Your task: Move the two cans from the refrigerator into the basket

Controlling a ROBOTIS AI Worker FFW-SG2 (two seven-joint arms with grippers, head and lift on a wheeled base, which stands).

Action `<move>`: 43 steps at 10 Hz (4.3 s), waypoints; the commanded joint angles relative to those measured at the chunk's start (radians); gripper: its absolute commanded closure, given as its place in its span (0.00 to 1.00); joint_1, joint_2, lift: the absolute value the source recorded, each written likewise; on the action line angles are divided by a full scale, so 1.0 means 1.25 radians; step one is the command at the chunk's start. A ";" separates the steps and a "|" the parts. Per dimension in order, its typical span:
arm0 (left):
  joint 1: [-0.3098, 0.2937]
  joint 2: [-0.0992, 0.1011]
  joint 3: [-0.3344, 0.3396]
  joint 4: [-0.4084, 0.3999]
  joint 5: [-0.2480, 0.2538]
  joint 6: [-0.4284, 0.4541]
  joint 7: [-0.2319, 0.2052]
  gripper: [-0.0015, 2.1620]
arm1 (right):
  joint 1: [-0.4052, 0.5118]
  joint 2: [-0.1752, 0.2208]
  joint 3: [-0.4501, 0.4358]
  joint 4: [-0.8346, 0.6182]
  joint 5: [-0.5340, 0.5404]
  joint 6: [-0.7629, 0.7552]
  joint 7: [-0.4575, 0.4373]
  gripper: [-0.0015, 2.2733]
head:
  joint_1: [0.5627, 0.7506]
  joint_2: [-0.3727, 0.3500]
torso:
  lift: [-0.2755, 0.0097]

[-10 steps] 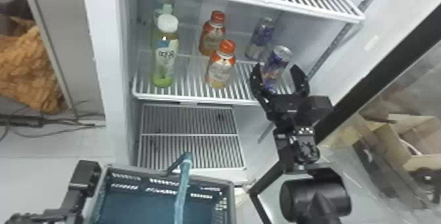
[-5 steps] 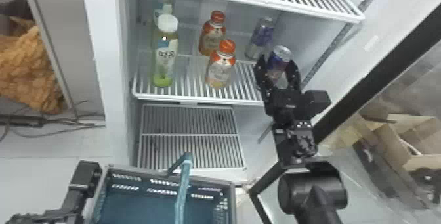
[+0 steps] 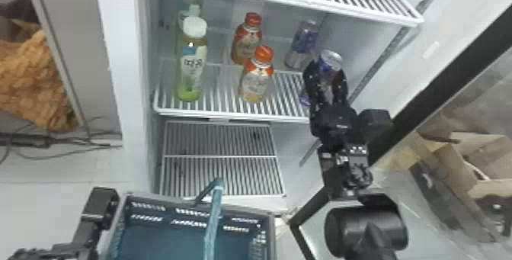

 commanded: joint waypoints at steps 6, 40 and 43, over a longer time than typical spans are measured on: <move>-0.001 -0.003 0.000 0.000 0.000 0.010 0.000 0.56 | 0.154 0.012 -0.017 -0.203 -0.034 0.000 0.001 0.39 | 0.70 0.03 | 0.03; 0.010 0.001 0.013 0.000 -0.011 0.010 0.000 0.56 | 0.564 0.041 -0.115 -0.899 -0.343 1.219 0.075 0.16 | 0.70 0.03 | 0.03; 0.010 0.001 0.013 0.000 -0.011 0.010 0.000 0.56 | 0.568 0.042 -0.115 -0.899 -0.327 1.180 0.075 0.05 | 0.70 0.03 | 0.03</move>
